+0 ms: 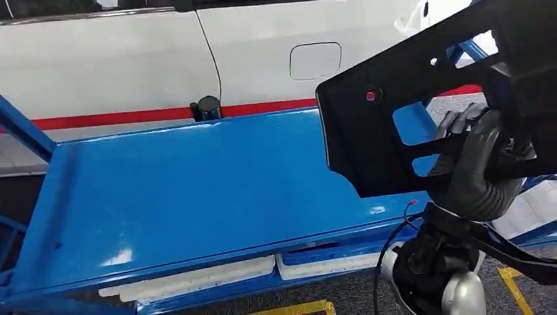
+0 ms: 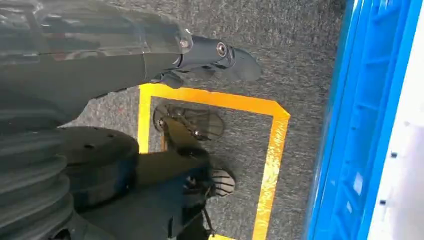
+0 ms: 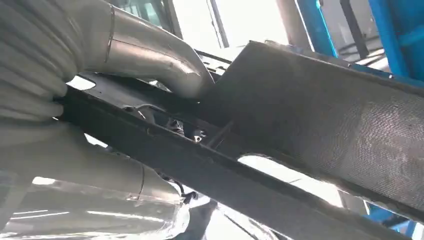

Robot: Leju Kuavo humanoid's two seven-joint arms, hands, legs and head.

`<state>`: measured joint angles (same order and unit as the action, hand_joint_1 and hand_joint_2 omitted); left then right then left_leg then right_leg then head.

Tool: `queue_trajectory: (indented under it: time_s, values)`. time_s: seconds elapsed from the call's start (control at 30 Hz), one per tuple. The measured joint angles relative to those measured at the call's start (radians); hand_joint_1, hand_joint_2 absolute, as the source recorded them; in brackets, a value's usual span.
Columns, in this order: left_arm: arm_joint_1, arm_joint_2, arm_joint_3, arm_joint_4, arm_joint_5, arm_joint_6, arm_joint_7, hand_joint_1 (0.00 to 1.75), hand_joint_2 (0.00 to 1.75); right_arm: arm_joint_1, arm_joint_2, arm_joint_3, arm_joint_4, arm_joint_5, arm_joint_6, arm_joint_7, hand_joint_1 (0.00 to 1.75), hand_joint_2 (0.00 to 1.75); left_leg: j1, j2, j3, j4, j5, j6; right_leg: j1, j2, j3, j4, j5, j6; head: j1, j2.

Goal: Take the parts from the cabinet and place them on the table.

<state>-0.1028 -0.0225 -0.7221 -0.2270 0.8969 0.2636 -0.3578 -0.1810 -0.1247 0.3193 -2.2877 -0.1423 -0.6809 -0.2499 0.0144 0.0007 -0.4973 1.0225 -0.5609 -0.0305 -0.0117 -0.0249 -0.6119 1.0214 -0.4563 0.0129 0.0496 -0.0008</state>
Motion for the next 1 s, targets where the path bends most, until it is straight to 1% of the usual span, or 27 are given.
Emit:
queue_trajectory:
  time_s: [0.03, 0.1, 0.13, 0.17, 0.2, 0.23, 0.27, 0.3, 0.33, 0.37, 0.4, 0.43, 0.47, 0.5, 0.53, 0.6, 0.63, 0.7, 0.73, 0.77, 0.8, 0.83, 0.87, 0.9, 0.93, 0.97, 1.0]
  values:
    - [0.001, 0.0, 0.0, 0.0, 0.0, 0.0, 0.0, 0.0, 1.75, 0.0, 0.0, 0.004, 0.003, 0.0, 0.0, 0.0, 1.75, 1.75, -0.001, 0.0, -0.006, -0.001, 0.001, 0.006, 0.0, 0.0, 0.0, 0.0, 0.007, 0.007, 0.0, 0.0]
    - [0.003, 0.002, 0.0, 0.0, 0.0, 0.0, 0.0, 0.0, 1.75, 0.0, 0.002, 0.006, 0.009, 0.0, 0.0, 0.0, 1.75, 1.75, -0.003, 0.0, -0.016, -0.006, 0.016, 0.032, -0.005, 0.0, -0.004, -0.004, 0.019, 0.02, 0.004, 0.0]
    - [0.002, 0.003, 0.0, 0.0, 0.0, 0.001, 0.0, 0.0, 1.75, 0.001, 0.002, 0.007, 0.011, 0.0, 0.0, 0.0, 1.75, 1.75, -0.002, 0.001, -0.021, -0.006, 0.025, 0.043, -0.007, 0.006, -0.012, 0.008, -0.009, 0.025, 0.0, 0.0]
    - [0.001, 0.004, 0.001, 0.0, 0.0, 0.0, 0.0, 0.0, 1.75, 0.001, 0.003, 0.008, 0.013, 0.0, 0.0, 0.0, 1.75, 1.75, -0.003, 0.0, -0.034, -0.006, 0.034, 0.051, -0.007, 0.01, -0.025, 0.046, -0.061, 0.027, 0.008, 0.0]
    - [0.001, 0.003, 0.002, 0.0, 0.0, 0.0, 0.0, 0.0, 1.75, 0.001, 0.003, 0.01, 0.016, 0.0, 0.0, 0.0, 1.75, 1.75, -0.005, 0.0, -0.047, -0.006, 0.044, 0.057, -0.007, 0.014, -0.045, 0.12, -0.124, 0.029, 0.016, 0.0]
    - [0.002, 0.003, 0.003, 0.0, 0.0, 0.0, 0.0, 0.0, 1.75, 0.001, 0.003, 0.011, 0.018, 0.0, 0.0, 0.0, 1.75, 1.75, -0.008, 0.0, -0.061, -0.005, 0.054, 0.06, -0.006, 0.016, -0.061, 0.193, -0.173, 0.03, 0.022, 0.0]
    - [0.003, 0.003, 0.003, 0.0, 0.0, 0.0, 0.0, 0.0, 1.75, 0.002, 0.004, 0.013, 0.021, 0.0, 0.0, 0.0, 1.75, 1.75, -0.013, 0.0, -0.074, -0.004, 0.064, 0.063, -0.006, 0.017, -0.072, 0.258, -0.204, 0.028, 0.029, 0.0]
    - [0.004, 0.003, 0.003, 0.0, 0.0, 0.0, 0.0, 0.0, 1.75, 0.002, 0.004, 0.015, 0.024, 0.0, 0.0, 0.0, 1.75, 1.75, -0.017, 0.0, -0.087, -0.004, 0.073, 0.065, -0.005, 0.018, -0.067, 0.289, -0.206, 0.024, 0.033, 0.0]
    - [0.004, 0.003, 0.004, 0.0, 0.0, 0.0, 0.0, 0.0, 1.75, 0.002, 0.004, 0.017, 0.026, 0.0, 0.0, 0.0, 1.75, 1.75, -0.022, 0.0, -0.098, -0.003, 0.082, 0.066, -0.002, 0.018, -0.046, 0.279, -0.185, 0.017, 0.034, 0.0]
    - [0.004, 0.003, 0.005, 0.0, 0.0, 0.0, 0.0, 0.0, 1.75, 0.002, 0.004, 0.018, 0.029, 0.0, 0.0, 0.0, 1.75, 1.75, -0.027, 0.0, -0.108, -0.003, 0.091, 0.066, 0.003, 0.019, -0.006, 0.23, -0.148, 0.007, 0.036, 0.0]
    - [0.004, 0.004, 0.005, 0.0, 0.0, 0.0, 0.0, 0.0, 1.75, 0.001, 0.004, 0.019, 0.03, 0.0, 0.0, 0.0, 1.75, 1.75, -0.031, 0.0, -0.115, -0.003, 0.097, 0.066, 0.01, 0.02, 0.047, 0.153, -0.114, -0.006, 0.036, 0.0]
    - [0.003, 0.003, 0.005, 0.0, 0.0, 0.0, 0.0, 0.0, 1.75, -0.001, 0.004, 0.02, 0.031, 0.0, 0.0, 0.0, 1.75, 1.75, -0.033, 0.001, -0.119, -0.003, 0.105, 0.067, 0.022, 0.024, 0.108, 0.06, -0.093, -0.027, 0.035, 0.0]
    - [0.002, -0.001, 0.006, 0.0, -0.008, 0.005, 0.008, 0.0, 1.75, -0.003, 0.004, 0.021, 0.031, 0.009, 0.0, 0.005, 1.75, 1.75, -0.037, 0.0, -0.125, -0.002, 0.111, 0.062, 0.032, 0.024, 0.149, -0.015, -0.111, -0.047, 0.031, 0.0]
    - [0.0, -0.002, 0.005, 0.0, -0.04, 0.025, 0.039, 0.0, 1.75, 0.011, 0.005, 0.02, 0.03, 0.034, 0.0, 0.043, 1.75, 1.75, -0.034, 0.001, -0.13, -0.002, 0.121, 0.057, 0.032, 0.02, 0.161, -0.044, -0.111, -0.047, 0.024, 0.0]
    - [-0.003, -0.002, 0.003, 0.0, -0.057, 0.038, 0.073, 0.0, 1.75, 0.05, 0.007, 0.019, 0.03, 0.043, 0.0, 0.059, 1.75, 1.75, -0.029, -0.001, -0.133, -0.003, 0.129, 0.053, 0.037, 0.021, 0.155, -0.046, -0.108, -0.049, 0.022, 0.0]
    - [0.001, -0.002, 0.003, 0.0, -0.062, 0.055, 0.1, 0.0, 1.75, 0.168, 0.007, 0.021, 0.024, -0.019, -0.001, -0.015, 1.75, 1.75, -0.026, -0.008, -0.136, -0.007, 0.143, 0.042, 0.04, 0.017, 0.156, -0.059, -0.094, -0.056, 0.037, 0.0]
    - [0.003, 0.004, 0.003, 0.002, -0.063, 0.06, 0.103, 0.0, 1.75, 0.203, 0.007, 0.024, 0.029, -0.053, 0.0, -0.059, 1.75, 1.75, -0.026, -0.007, -0.145, 0.004, 0.126, 0.039, 0.029, 0.007, 0.154, -0.073, -0.076, -0.051, 0.04, 0.0]
    - [0.004, 0.005, 0.003, 0.002, -0.064, 0.063, 0.106, 0.0, 1.75, 0.228, 0.006, 0.025, 0.031, -0.089, 0.0, -0.099, 1.75, 1.75, -0.02, -0.006, -0.175, 0.09, 0.012, 0.024, 0.025, 0.012, 0.127, -0.072, -0.055, -0.061, 0.02, 0.0]
    - [0.003, 0.005, 0.003, 0.002, -0.067, 0.065, 0.105, 0.0, 1.75, 0.238, 0.004, 0.024, 0.032, -0.102, 0.0, -0.101, 1.75, 1.75, -0.014, -0.006, -0.191, 0.162, -0.045, 0.016, 0.025, 0.012, 0.114, -0.07, -0.046, -0.057, 0.016, 0.0]
    - [0.003, 0.006, 0.003, 0.002, -0.067, 0.072, 0.104, 0.0, 1.75, 0.24, 0.002, 0.027, 0.035, -0.118, 0.0, -0.1, 1.75, 1.75, -0.008, -0.005, -0.204, 0.232, -0.078, 0.008, 0.023, 0.012, 0.1, -0.067, -0.037, -0.055, 0.014, 0.0]
    - [0.003, 0.006, 0.003, 0.002, -0.066, 0.076, 0.103, 0.0, 1.75, 0.237, 0.001, 0.035, 0.04, -0.128, 0.0, -0.095, 1.75, 1.75, -0.003, -0.004, -0.207, 0.277, -0.08, 0.001, 0.02, 0.012, 0.084, -0.062, -0.028, -0.052, 0.011, 0.0]
    - [0.003, 0.006, 0.003, 0.002, -0.065, 0.08, 0.097, 0.0, 1.75, 0.231, 0.0, 0.044, 0.047, -0.143, 0.0, -0.095, 1.75, 1.75, 0.002, -0.003, -0.193, 0.283, -0.05, -0.005, 0.016, 0.012, 0.065, -0.054, -0.018, -0.047, 0.008, 0.0]
    - [0.002, 0.006, 0.003, 0.002, -0.065, 0.082, 0.09, 0.0, 1.75, 0.227, -0.001, 0.053, 0.053, -0.157, 0.0, -0.098, 1.75, 1.75, 0.007, -0.001, -0.162, 0.255, -0.01, -0.01, 0.012, 0.012, 0.048, -0.045, -0.013, -0.039, 0.005, 0.0]
    - [0.001, 0.006, 0.003, 0.002, -0.064, 0.084, 0.085, 0.0, 1.75, 0.221, -0.002, 0.061, 0.061, -0.168, 0.0, -0.103, 1.75, 1.75, 0.012, 0.0, -0.116, 0.198, 0.025, -0.016, 0.008, 0.011, 0.03, -0.034, -0.008, -0.033, 0.003, 0.0]
    - [-0.002, 0.006, 0.003, 0.002, -0.063, 0.084, 0.078, 0.0, 1.75, 0.216, -0.003, 0.069, 0.069, -0.178, 0.0, -0.109, 1.75, 1.75, 0.018, 0.003, -0.055, 0.117, 0.038, -0.024, 0.005, 0.01, 0.012, -0.018, -0.004, -0.027, 0.001, 0.0]
    - [-0.007, 0.005, 0.003, 0.0, -0.063, 0.083, 0.068, 0.0, 1.75, 0.213, -0.003, 0.079, 0.075, -0.19, 0.0, -0.118, 1.75, 1.75, 0.02, 0.002, -0.003, 0.036, -0.006, -0.032, 0.007, 0.008, -0.005, -0.002, -0.002, -0.019, -0.003, 0.0]
    - [-0.009, 0.005, 0.003, 0.0, -0.063, 0.082, 0.061, 0.0, 1.75, 0.212, -0.004, 0.084, 0.08, -0.199, 0.0, -0.128, 1.75, 1.75, 0.012, -0.003, 0.012, 0.003, -0.018, -0.012, 0.007, 0.007, -0.012, 0.009, 0.0, -0.014, -0.004, 0.0]
